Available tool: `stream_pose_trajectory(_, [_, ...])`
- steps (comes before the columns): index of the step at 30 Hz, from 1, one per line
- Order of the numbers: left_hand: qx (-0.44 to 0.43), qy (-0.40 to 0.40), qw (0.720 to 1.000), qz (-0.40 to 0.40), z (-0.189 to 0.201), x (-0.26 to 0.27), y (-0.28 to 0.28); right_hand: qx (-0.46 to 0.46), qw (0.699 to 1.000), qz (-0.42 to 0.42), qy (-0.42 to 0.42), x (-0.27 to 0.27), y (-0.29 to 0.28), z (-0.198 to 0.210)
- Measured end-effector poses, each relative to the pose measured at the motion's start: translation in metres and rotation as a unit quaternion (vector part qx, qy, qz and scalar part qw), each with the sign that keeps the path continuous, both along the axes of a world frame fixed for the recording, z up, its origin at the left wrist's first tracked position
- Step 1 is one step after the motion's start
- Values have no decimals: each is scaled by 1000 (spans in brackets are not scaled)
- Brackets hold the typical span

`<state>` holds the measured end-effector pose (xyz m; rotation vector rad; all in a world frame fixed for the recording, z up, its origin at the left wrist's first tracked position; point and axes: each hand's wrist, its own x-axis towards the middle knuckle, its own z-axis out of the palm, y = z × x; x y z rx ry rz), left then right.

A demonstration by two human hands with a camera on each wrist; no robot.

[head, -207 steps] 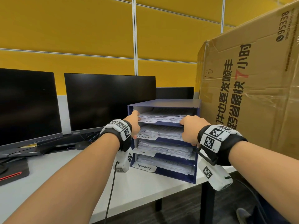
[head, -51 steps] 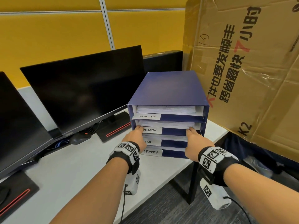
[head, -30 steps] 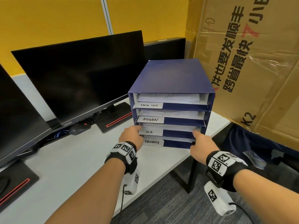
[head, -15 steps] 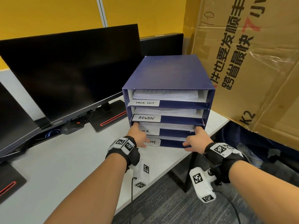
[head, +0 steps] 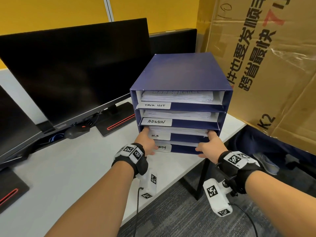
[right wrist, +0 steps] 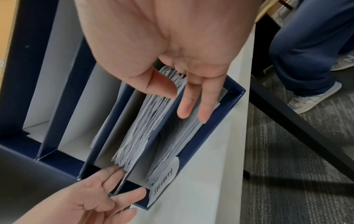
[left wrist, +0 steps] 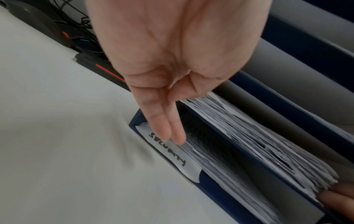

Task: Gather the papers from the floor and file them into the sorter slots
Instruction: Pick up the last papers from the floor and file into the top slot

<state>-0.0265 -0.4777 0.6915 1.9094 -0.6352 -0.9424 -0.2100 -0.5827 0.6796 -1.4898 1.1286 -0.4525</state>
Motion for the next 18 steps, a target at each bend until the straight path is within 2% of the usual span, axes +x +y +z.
stream_pose_trajectory(3, [-13,-21,1000,0,-8,5,2,5,1000,-1,-1,0,-1,-6])
stream_pose_trajectory(5, [-19,-92,996,11,-15,10,5,-13,1000,-5,0,-5,0,-8])
stream_pose_trajectory(7, [-28,-152,986,56,-23,13,9,-51,999,7,9,-9,3,-10])
stream_pose_trajectory(10, [-52,-134,983,111,-28,20,16,-120,993,-11,20,-14,11,-8])
stream_pose_trajectory(12, [-40,-119,985,118,-28,22,19,-127,991,-51,11,-17,13,-11])
stream_pose_trajectory(15, [-11,-156,980,125,-26,20,26,-115,990,-79,7,-20,18,-17])
stream_pose_trajectory(18, [35,-155,985,73,-25,8,32,-114,988,-101,9,-23,23,-25])
